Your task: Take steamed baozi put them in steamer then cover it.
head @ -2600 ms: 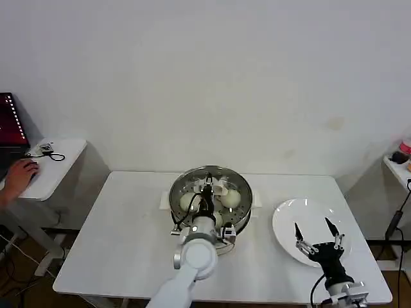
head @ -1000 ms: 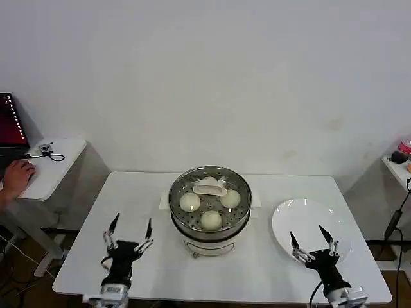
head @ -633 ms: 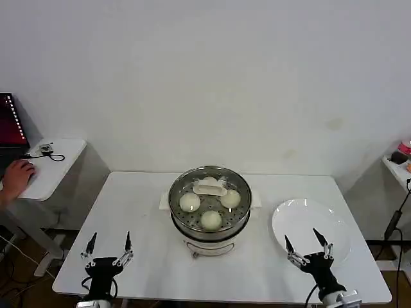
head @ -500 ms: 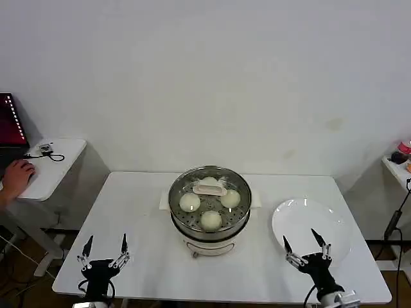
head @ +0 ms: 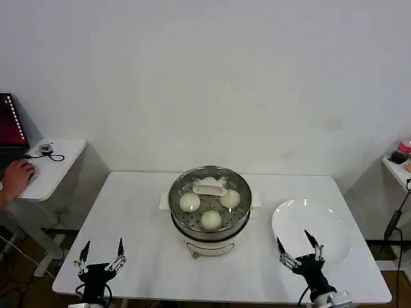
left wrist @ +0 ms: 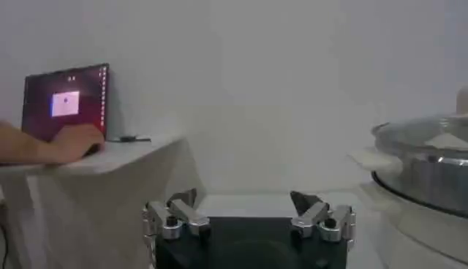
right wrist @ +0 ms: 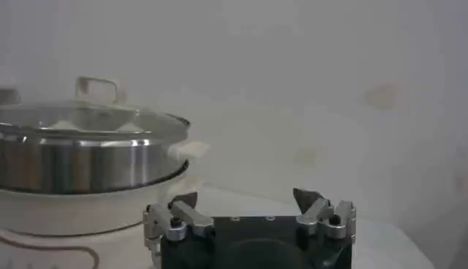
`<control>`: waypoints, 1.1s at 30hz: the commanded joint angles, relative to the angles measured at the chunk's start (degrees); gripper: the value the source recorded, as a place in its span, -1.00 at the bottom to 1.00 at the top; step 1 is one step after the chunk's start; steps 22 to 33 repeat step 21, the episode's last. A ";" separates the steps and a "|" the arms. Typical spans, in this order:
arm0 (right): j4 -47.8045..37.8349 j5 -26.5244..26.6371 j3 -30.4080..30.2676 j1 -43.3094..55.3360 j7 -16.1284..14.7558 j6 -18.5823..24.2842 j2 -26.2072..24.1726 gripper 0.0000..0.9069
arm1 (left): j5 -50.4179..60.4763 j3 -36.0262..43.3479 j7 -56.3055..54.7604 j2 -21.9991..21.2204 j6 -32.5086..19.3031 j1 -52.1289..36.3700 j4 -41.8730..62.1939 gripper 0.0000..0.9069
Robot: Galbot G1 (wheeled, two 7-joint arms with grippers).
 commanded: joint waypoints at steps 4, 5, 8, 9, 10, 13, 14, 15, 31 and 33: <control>0.37 -0.74 -1.23 -0.46 0.10 -0.35 -0.11 1.00 | -0.16 -0.17 0.86 -0.16 0.72 1.39 -0.09 1.00; 0.45 -0.71 -1.29 -0.48 0.10 -0.45 -0.12 1.00 | -0.06 -0.11 0.85 -0.15 0.72 1.45 -0.12 1.00; 0.54 -0.70 -1.74 -0.54 0.26 -1.24 -0.13 1.00 | 0.18 0.02 0.97 -0.08 0.75 1.66 -0.21 1.00; 0.49 -0.69 -1.83 -0.54 0.30 -1.33 -0.12 1.00 | 0.17 0.07 0.98 -0.03 0.77 1.69 -0.20 1.00; 0.43 -0.69 -1.96 -0.51 0.41 -1.52 -0.08 1.00 | 0.13 0.15 0.96 0.02 0.85 1.65 -0.15 1.00; 0.36 -0.67 -2.10 -0.34 1.14 -2.42 0.06 1.00 | 0.15 0.24 1.08 0.02 1.05 1.40 0.08 1.00; 0.34 -0.76 -2.11 -0.31 1.37 -2.63 0.06 1.00 | 0.15 0.30 1.21 0.06 1.16 1.39 0.07 1.00; 0.34 -0.66 -2.19 -0.28 1.62 -2.88 0.04 1.00 | 0.15 0.39 1.30 0.08 1.22 1.42 0.10 1.00; 0.98 -0.70 -2.23 -0.17 2.45 -4.24 0.28 1.00 | 0.28 0.58 1.73 1.00 1.33 1.50 0.84 1.00; 0.98 -0.70 -2.23 -0.17 2.45 -4.24 0.28 1.00 | 0.28 0.58 1.73 1.00 1.33 1.50 0.84 1.00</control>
